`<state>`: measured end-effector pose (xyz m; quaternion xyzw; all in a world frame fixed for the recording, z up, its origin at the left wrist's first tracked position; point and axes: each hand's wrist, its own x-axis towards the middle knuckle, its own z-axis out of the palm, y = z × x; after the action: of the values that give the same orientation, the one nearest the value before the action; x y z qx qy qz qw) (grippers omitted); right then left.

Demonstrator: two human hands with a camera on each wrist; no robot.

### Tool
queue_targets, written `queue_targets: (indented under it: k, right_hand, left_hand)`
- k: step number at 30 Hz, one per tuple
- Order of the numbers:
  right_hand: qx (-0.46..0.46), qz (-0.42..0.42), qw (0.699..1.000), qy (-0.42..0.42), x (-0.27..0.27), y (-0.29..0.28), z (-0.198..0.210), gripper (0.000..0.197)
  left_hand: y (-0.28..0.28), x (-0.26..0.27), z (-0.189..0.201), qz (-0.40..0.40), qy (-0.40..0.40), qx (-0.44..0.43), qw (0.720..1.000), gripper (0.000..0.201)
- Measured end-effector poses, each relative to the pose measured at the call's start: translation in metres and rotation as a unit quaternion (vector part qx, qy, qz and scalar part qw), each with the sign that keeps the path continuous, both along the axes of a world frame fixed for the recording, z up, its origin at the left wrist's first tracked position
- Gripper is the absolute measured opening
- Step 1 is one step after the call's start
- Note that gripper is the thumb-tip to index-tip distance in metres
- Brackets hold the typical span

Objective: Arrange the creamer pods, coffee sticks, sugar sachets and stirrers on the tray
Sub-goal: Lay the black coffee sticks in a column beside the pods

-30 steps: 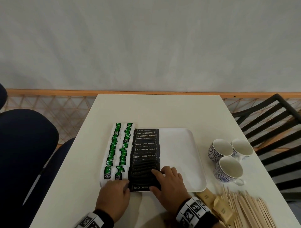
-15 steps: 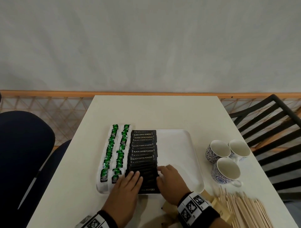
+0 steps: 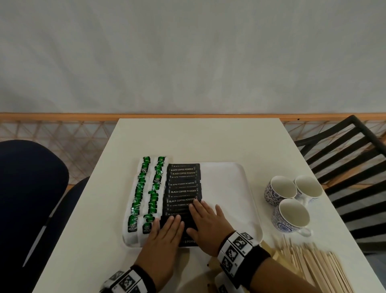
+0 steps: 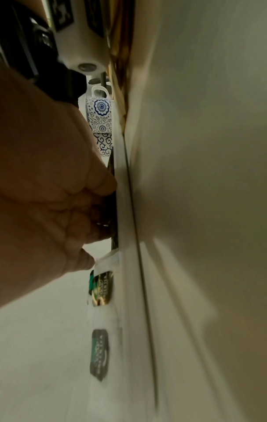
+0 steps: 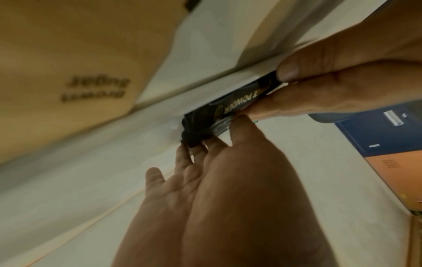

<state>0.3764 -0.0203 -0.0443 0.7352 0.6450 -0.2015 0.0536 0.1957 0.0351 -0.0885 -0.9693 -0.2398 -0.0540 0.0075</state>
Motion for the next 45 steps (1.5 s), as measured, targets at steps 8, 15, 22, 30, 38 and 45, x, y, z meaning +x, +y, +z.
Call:
queue_targets:
  k: [8,15,22,30,38,45]
  right_hand:
    - [0.009,-0.008,1.000,-0.007,-0.005,0.011,-0.002,0.100]
    - [0.003,-0.032,0.999,-0.021,-0.006,0.023,0.006,0.096]
    - [-0.032,-0.057,0.998,-0.015,0.002,0.038,0.003,0.074]
    - [-0.022,-0.095,0.995,-0.007,0.005,0.058,0.013,0.076]
    - [-0.042,-0.093,0.994,-0.025,0.017,0.084,0.010,0.074]
    - [-0.025,-0.121,0.992,-0.014,0.026,0.105,0.018,0.075]
  left_hand:
    - [0.004,0.002,0.002,0.014,-0.005,0.015,1.000,0.059]
    - [0.010,-0.003,-0.010,0.013,-0.005,0.040,0.999,0.063]
    - [0.015,-0.005,-0.021,0.000,-0.054,0.078,0.995,0.062]
    - [0.019,0.000,-0.025,0.019,-0.064,0.120,0.991,0.053]
    - [0.024,0.001,-0.035,0.022,-0.089,0.167,0.982,0.049]
    - [0.025,0.001,-0.039,0.024,-0.104,0.195,0.975,0.049]
